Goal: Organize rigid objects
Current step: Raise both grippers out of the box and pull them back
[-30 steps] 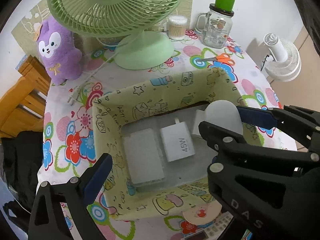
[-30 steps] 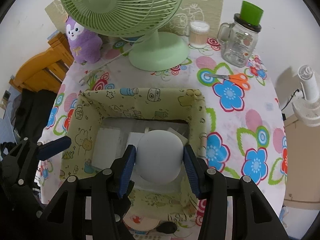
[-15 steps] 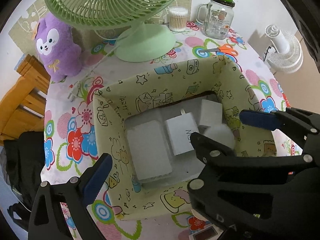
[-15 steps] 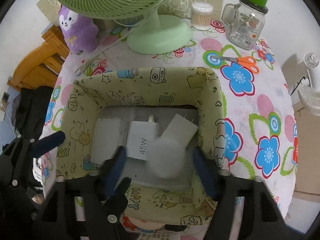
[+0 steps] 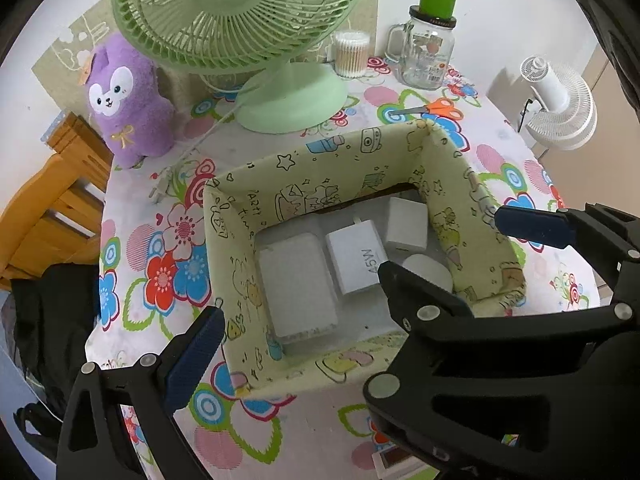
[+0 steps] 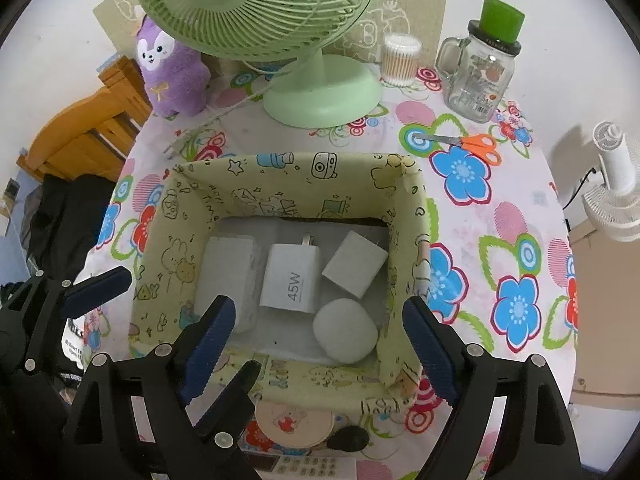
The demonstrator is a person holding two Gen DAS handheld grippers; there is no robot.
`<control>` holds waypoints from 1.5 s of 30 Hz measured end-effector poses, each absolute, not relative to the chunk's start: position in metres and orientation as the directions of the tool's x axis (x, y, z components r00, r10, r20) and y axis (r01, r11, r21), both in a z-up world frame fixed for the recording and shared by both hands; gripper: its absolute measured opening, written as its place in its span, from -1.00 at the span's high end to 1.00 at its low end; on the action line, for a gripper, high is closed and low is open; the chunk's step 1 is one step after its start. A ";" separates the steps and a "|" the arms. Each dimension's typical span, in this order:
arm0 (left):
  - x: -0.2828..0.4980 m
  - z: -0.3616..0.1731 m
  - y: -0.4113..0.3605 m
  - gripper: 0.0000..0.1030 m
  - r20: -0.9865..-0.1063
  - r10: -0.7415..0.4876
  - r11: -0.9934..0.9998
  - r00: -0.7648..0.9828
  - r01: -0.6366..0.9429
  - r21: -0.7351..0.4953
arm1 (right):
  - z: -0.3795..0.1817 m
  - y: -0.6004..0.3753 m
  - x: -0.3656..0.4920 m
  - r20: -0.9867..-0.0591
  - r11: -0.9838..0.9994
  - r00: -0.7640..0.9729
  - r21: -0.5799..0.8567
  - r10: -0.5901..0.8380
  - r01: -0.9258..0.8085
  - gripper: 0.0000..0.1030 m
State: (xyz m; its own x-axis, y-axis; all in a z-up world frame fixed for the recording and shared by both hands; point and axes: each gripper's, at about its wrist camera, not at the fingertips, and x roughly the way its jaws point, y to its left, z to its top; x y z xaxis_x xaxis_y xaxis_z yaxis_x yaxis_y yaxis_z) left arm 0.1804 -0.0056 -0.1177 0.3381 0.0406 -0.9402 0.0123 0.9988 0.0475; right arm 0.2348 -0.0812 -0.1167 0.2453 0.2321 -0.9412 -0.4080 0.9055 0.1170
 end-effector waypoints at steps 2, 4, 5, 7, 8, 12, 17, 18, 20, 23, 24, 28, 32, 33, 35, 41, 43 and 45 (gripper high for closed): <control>0.175 -0.115 -0.007 -0.96 -0.938 0.045 0.999 0.344 0.009 0.051 | -0.113 -0.084 0.230 -0.939 0.904 0.251 0.119 0.237 -0.410 -0.71; 0.171 -0.112 -0.009 -0.96 -0.936 0.046 0.999 0.350 0.004 0.051 | -0.110 -0.086 0.224 -0.936 0.903 0.257 0.119 0.241 -0.413 -0.71; 0.168 -0.111 -0.009 -0.96 -0.935 0.046 0.999 0.351 0.000 0.049 | -0.108 -0.087 0.222 -0.935 0.903 0.261 0.118 0.242 -0.414 -0.71; 0.163 -0.108 -0.010 -0.95 -0.934 0.041 0.999 0.354 -0.007 0.041 | -0.104 -0.089 0.216 -0.932 0.901 0.269 0.114 0.243 -0.419 -0.71; 0.160 -0.107 -0.011 -0.95 -0.934 0.037 0.999 0.355 -0.008 0.037 | -0.102 -0.091 0.214 -0.931 0.901 0.274 0.110 0.242 -0.421 -0.71; 0.149 -0.102 -0.015 -0.95 -0.929 0.044 0.999 0.368 -0.009 0.044 | -0.094 -0.099 0.202 -0.927 0.898 0.291 0.095 0.237 -0.430 -0.71; 0.136 -0.099 -0.018 -0.95 -0.927 0.046 0.999 0.373 -0.022 0.041 | -0.087 -0.108 0.190 -0.923 0.897 0.307 0.081 0.232 -0.434 -0.71; 0.133 -0.098 -0.019 -0.95 -0.926 0.048 0.999 0.374 -0.024 0.042 | -0.086 -0.111 0.187 -0.922 0.898 0.310 0.080 0.232 -0.433 -0.71; 0.127 -0.097 -0.021 -0.95 -0.925 0.052 0.999 0.376 -0.026 0.046 | -0.084 -0.115 0.183 -0.921 0.898 0.312 0.080 0.232 -0.432 -0.71; 0.119 -0.096 -0.022 -0.95 -0.925 0.057 0.998 0.376 -0.037 0.047 | -0.082 -0.122 0.176 -0.921 0.899 0.316 0.075 0.228 -0.431 -0.71; 0.116 -0.095 -0.023 -0.95 -0.925 0.056 0.998 0.376 -0.042 0.044 | -0.080 -0.124 0.173 -0.920 0.899 0.319 0.075 0.229 -0.431 -0.71; 0.105 -0.095 -0.026 -0.95 -0.925 0.056 0.998 0.376 -0.053 0.038 | -0.077 -0.133 0.164 -0.916 0.898 0.326 0.075 0.234 -0.433 -0.71; 0.096 -0.099 -0.029 -0.95 -0.928 0.063 0.997 0.367 -0.064 0.042 | -0.078 -0.142 0.155 -0.916 0.898 0.325 0.074 0.233 -0.434 -0.71; 0.094 -0.100 -0.029 -0.95 -0.929 0.060 0.997 0.364 -0.068 0.038 | -0.079 -0.144 0.153 -0.917 0.897 0.324 0.074 0.233 -0.435 -0.71; 0.090 -0.103 -0.030 -0.95 -0.931 0.055 0.997 0.360 -0.076 0.029 | -0.081 -0.149 0.150 -0.918 0.896 0.321 0.075 0.233 -0.437 -0.71; 0.079 -0.110 -0.033 -0.95 -0.936 0.054 0.995 0.349 -0.099 0.020 | -0.088 -0.163 0.141 -0.922 0.896 0.307 0.082 0.234 -0.437 -0.71; 0.075 -0.114 -0.033 -0.95 -0.938 0.050 0.994 0.344 -0.111 0.012 | -0.091 -0.167 0.139 -0.923 0.895 0.304 0.084 0.235 -0.437 -0.71; 0.073 -0.117 -0.034 -0.95 -0.939 0.045 0.993 0.342 -0.119 0.004 | -0.094 -0.171 0.136 -0.923 0.895 0.301 0.089 0.239 -0.438 -0.71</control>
